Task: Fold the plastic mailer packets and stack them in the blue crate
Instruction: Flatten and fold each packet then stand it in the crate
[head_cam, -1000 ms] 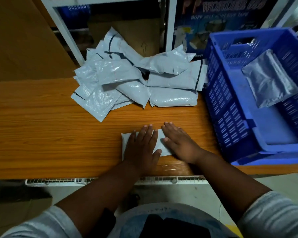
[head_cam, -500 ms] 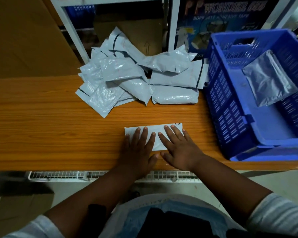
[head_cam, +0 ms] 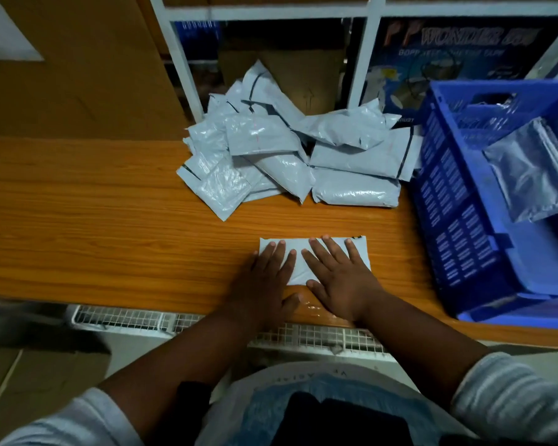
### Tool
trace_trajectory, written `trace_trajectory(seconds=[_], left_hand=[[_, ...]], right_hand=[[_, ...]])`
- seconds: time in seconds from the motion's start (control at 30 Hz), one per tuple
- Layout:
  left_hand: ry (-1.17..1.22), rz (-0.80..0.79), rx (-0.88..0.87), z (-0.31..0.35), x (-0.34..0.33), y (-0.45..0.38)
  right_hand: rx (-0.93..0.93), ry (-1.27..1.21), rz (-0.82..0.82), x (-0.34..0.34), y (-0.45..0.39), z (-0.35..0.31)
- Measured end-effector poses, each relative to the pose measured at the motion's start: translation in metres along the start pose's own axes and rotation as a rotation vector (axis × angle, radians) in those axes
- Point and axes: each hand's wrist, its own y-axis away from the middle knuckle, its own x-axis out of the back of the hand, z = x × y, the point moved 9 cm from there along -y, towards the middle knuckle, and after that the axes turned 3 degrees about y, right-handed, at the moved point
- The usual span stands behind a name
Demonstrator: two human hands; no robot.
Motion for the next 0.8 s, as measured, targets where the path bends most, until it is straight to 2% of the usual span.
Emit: trace_trajectory(seconds=[0.13, 0.27, 0.5, 0.7, 0.8], left_hand=[[0.020, 0.063, 0.061, -0.007, 0.023, -0.009], [0.013, 0.190, 0.054, -0.019, 0.032, -0.004], [0.033, 0.065, 0.010, -0.032, 0.002, -0.003], [0.100, 0.231, -0.073, -0.023, 0.035, -0.026], [0.086, 0.188, -0.136, -0.019, 0.022, -0.037]], right_hand=[[-0.080, -0.053, 0.035, 0.018, -0.021, 0.003], [0.067, -0.047, 0.047, 0.022, -0.035, -0.021], [0.035, -0.039, -0.037, 0.013, -0.045, -0.020], [-0.019, -0.238, 0.098, 0.029, -0.051, -0.024], [-0.101, -0.179, 0.120, 0.015, -0.039, -0.017]])
